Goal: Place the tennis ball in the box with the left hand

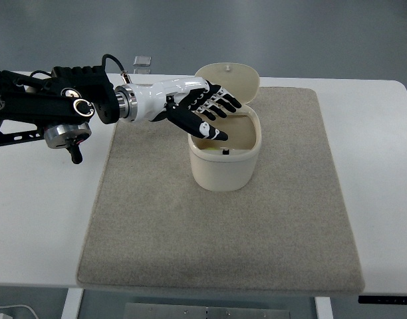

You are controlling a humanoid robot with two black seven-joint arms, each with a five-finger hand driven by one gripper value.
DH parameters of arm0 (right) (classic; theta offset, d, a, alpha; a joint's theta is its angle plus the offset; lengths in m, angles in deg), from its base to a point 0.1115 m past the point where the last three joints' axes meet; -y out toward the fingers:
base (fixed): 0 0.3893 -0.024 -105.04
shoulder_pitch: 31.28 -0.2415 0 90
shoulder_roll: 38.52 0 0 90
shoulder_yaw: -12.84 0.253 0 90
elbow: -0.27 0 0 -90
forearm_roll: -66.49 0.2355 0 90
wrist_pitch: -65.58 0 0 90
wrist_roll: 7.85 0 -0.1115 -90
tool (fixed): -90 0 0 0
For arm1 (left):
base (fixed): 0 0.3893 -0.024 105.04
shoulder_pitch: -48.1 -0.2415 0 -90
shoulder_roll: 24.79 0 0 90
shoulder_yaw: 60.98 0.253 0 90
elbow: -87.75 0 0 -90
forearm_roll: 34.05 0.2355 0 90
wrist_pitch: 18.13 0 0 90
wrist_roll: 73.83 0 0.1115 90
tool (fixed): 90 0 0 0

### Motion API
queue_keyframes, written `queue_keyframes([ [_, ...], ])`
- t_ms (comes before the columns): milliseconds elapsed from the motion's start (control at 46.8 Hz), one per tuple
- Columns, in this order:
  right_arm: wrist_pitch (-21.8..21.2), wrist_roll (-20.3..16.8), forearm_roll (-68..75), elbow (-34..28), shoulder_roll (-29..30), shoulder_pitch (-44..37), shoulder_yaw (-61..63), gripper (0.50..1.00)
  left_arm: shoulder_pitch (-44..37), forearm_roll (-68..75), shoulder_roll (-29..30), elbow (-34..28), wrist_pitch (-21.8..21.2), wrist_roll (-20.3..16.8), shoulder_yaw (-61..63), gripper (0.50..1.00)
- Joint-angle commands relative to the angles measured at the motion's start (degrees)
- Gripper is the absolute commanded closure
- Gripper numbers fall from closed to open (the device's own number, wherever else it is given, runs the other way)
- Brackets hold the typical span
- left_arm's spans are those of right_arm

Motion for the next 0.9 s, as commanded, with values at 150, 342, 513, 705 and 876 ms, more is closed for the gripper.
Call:
queue_keyframes([
  [150,0.0,0.0,0.0,0.0,0.0,0.0,0.0,0.562,-0.3,-0.4,0.0,0.5,0.2,0.0,-3.5,0.688],
  [342,0.0,0.0,0.0,0.0,0.0,0.0,0.0,0.562,-0.2,-0.5,-0.6,3.4,0.8,0.0,-7.8,0.658],
  [513,0.0,0.0,0.0,0.1,0.0,0.0,0.0,0.562,-1.1,-0.5,-2.5,4.3,0.7,-0.7,-13.5,0.651],
  [705,0.0,0.0,0.0,0.1,0.0,0.0,0.0,0.562,-15.5,-1.3,-2.5,-5.3,-3.0,-1.9,-41.8,0.662],
  [876,0.0,0.0,0.0,0.0,0.0,0.0,0.0,0.562,-30.8,-1.2,-8.8,-25.5,3.8,-2.0,-66.2,0.66],
])
